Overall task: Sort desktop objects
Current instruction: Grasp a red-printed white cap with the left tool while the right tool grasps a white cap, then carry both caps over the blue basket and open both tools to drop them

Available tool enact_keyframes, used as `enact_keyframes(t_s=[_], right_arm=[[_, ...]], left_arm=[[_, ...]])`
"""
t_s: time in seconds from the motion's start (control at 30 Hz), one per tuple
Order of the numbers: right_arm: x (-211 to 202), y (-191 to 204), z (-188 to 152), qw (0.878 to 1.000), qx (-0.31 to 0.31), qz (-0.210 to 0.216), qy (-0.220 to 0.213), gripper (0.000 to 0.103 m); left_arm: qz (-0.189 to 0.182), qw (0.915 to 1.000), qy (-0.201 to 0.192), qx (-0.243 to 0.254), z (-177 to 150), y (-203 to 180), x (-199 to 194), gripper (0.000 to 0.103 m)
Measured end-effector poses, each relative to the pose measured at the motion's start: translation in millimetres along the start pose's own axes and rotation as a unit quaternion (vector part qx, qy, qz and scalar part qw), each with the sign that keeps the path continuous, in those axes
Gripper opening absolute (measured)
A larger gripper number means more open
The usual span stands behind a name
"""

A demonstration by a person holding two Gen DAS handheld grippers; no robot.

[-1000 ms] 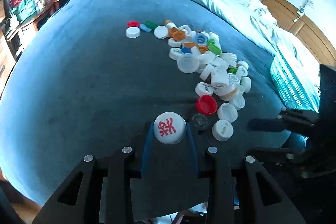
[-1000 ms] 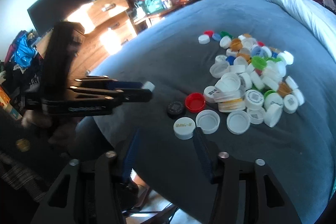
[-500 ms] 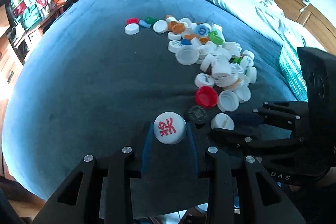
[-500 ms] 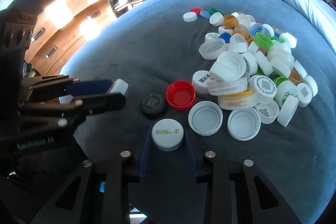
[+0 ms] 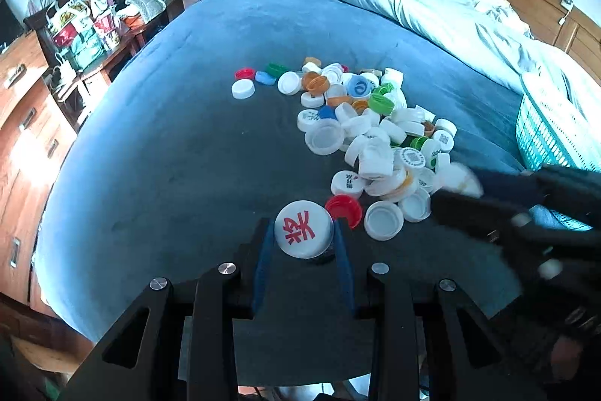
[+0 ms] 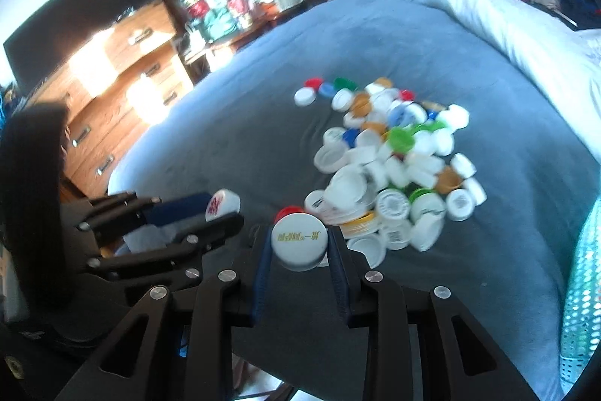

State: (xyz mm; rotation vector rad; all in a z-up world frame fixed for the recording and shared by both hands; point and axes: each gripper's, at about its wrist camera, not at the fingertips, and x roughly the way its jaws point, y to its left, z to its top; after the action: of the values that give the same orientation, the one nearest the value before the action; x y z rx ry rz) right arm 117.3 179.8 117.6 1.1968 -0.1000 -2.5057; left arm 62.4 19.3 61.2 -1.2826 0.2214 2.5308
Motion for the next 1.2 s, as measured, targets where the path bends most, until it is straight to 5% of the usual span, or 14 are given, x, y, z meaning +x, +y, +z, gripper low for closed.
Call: enact_keyframes(t_s=[0.3,1.2], right_arm=[[-42.5,-30.3,6.6,0.998,0.027,-0.036,-0.032,0.032],[-158.4,-124.3,-8.7,0.978,0.089,-0.151,-0.116,0.032]], left_arm=[[0.013,0.9997,-0.011,0.02,23.7,-24.5,-7.0,0.027],[-0.029,0.9935,-0.05,0.098,78.4,-141.2,-29.2,0.027]])
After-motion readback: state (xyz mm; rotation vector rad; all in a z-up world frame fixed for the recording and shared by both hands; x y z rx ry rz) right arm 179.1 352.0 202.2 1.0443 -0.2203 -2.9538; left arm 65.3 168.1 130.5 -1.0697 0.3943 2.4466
